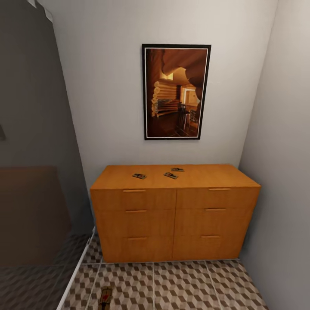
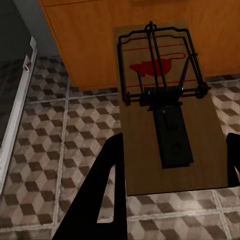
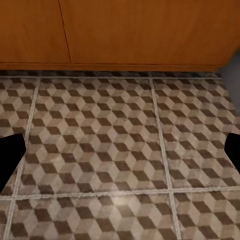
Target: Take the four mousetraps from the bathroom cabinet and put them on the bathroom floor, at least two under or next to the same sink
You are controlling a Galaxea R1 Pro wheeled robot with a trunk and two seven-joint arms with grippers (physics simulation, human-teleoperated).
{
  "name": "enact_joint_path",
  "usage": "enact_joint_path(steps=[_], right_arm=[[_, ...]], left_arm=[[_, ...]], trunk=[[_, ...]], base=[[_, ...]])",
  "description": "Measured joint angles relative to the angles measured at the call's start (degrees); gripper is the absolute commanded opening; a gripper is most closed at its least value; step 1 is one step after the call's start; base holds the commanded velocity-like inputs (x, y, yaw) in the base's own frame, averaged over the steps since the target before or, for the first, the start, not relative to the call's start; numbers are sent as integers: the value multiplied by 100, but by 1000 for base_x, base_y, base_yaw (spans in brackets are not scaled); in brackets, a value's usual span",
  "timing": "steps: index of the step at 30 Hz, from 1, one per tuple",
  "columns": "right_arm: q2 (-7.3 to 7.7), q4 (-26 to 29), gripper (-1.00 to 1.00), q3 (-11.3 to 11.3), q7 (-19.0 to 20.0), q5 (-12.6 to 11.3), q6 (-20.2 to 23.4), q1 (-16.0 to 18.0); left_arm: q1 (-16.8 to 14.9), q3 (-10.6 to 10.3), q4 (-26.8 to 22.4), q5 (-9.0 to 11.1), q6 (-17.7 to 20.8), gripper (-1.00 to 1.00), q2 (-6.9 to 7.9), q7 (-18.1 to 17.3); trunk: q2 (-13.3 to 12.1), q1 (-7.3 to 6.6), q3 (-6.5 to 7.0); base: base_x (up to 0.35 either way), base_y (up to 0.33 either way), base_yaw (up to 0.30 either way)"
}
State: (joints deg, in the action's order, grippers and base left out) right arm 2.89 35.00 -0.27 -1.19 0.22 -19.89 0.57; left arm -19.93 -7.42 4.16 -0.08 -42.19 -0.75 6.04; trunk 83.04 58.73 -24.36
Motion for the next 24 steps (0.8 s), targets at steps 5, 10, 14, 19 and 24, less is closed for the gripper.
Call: enact_joint_path(steps=[5,10,14,19,24], right_arm=[[0,1,100,6,0,1,1,-2],[-2,1,100,7,-1,1,1,-2],[-4,1,100,7,-1,1,1,0],[-1,1,100,7,-1,1,1,0],[-1,1,100,7,-1,1,1,1]], left_arm=[[0,0,0,0,3,-100,0,0],[-1,3,1,1,2,-100,-1,0],[-1,4,1,1,3,-100,-1,0],[1,7,1,0,-2,-100,1,0],[1,8,1,1,2,-100,6,0]], trunk=[[0,0,-20],[0,0,-58],[0,0,-93],[0,0,-138],[0,0,-184]], base=[[2,-1,133],[0,0,39],[0,0,9],[0,0,2],[0,0,0]])
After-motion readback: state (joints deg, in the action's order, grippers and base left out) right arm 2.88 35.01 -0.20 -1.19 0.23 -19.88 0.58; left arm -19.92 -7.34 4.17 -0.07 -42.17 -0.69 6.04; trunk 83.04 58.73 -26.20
